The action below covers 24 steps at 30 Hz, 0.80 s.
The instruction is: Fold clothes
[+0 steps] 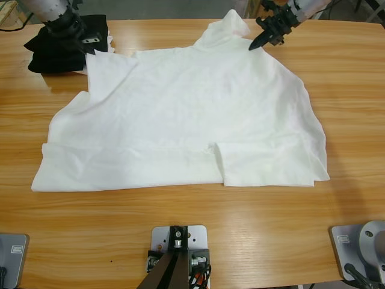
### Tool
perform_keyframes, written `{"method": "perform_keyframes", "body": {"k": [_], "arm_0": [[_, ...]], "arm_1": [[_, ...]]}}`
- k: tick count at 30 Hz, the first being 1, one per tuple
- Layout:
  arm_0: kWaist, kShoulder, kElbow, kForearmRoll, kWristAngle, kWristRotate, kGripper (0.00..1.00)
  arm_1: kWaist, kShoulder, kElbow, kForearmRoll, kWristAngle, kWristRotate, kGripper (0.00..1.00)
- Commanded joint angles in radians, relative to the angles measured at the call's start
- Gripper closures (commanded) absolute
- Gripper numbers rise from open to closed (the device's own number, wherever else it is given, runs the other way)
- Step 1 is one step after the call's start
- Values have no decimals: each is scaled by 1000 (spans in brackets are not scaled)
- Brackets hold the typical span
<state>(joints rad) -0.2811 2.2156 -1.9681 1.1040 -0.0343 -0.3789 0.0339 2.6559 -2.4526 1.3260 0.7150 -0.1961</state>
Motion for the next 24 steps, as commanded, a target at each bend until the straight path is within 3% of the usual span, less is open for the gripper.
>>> {"method": "perform_keyframes", "body": {"k": [1,8,18,24], "arm_0": [[53,-33,63,9,24,23,1000],[59,-32,60,-34,24,97,1000],[105,-99,64,-55,17,182,1000],[176,-161,154,-51,-135,249,1000]], "arm_1": [[-35,-169,169,7,119,-19,1000],[-35,-265,345,8,220,-42,1000],[-35,-340,515,-8,224,-58,1000],[-35,-383,581,-10,229,-56,1000]]}}
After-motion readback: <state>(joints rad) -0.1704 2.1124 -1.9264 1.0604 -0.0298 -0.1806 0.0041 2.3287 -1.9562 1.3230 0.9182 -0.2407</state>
